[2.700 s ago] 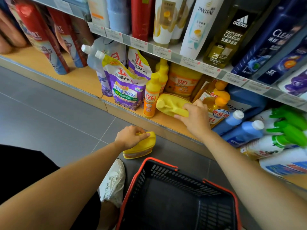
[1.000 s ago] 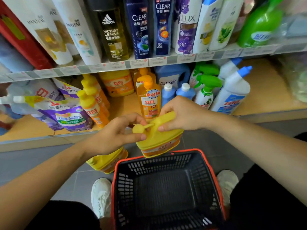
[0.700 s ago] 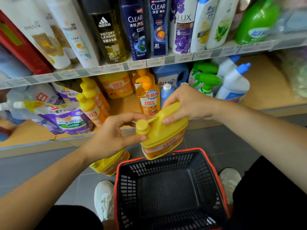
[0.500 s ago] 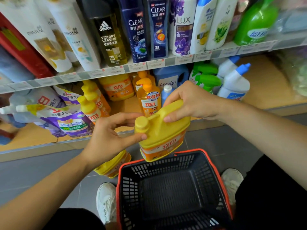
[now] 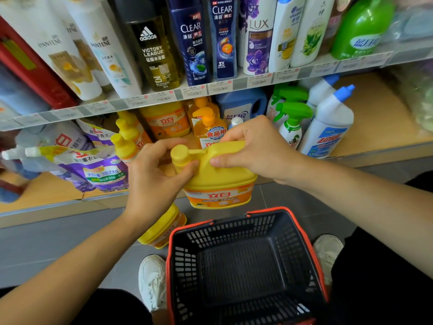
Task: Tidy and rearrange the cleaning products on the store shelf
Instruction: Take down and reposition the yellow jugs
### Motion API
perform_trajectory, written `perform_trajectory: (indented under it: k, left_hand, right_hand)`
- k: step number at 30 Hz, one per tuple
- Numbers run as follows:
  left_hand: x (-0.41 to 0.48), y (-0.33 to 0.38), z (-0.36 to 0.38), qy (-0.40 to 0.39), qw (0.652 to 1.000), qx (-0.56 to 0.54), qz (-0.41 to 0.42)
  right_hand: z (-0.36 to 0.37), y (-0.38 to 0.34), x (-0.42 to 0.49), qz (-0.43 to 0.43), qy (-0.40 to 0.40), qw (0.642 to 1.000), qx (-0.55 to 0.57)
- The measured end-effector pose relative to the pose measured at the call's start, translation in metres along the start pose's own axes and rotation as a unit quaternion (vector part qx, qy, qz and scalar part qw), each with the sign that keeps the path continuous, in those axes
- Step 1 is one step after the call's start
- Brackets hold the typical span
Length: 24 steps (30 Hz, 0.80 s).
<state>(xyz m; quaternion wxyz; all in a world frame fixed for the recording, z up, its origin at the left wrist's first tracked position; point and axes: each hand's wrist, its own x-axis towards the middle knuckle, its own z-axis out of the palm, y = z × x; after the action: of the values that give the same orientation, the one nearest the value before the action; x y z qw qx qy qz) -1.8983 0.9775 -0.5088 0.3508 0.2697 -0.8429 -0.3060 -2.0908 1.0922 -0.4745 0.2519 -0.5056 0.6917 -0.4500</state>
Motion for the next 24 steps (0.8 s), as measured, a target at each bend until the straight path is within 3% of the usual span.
perform_trajectory:
  k: [5,10,13,19,24]
  left_hand:
    - [0.005,0.001,-0.007,-0.152,0.987,-0.06,0.011]
    - [0.011,0.004,-0.01,-0.266,0.947,-0.168,-0.055]
    - [0.008,0.009,-0.006,-0.264,0.946,-0.178,-0.059]
    - [-0.002,0.023,0.007,-0.168,0.961,-0.191,-0.104]
    - [-0.002,0.021,0.007,-0.154,0.959,-0.218,-0.1]
  right_hand:
    - [-0.013,0.005,0.006,0.022,-0.056,0.998,0.004]
    - [-0.02,0.009,0.007,0.016,-0.085,0.996,-0.005]
    - [-0.016,0.008,0.003,0.001,-0.091,0.995,-0.028]
    - [-0.008,0.004,-0.002,-0.018,-0.101,0.994,-0.047]
    - [-0.006,0.004,-0.002,-0.018,-0.095,0.995,-0.039]
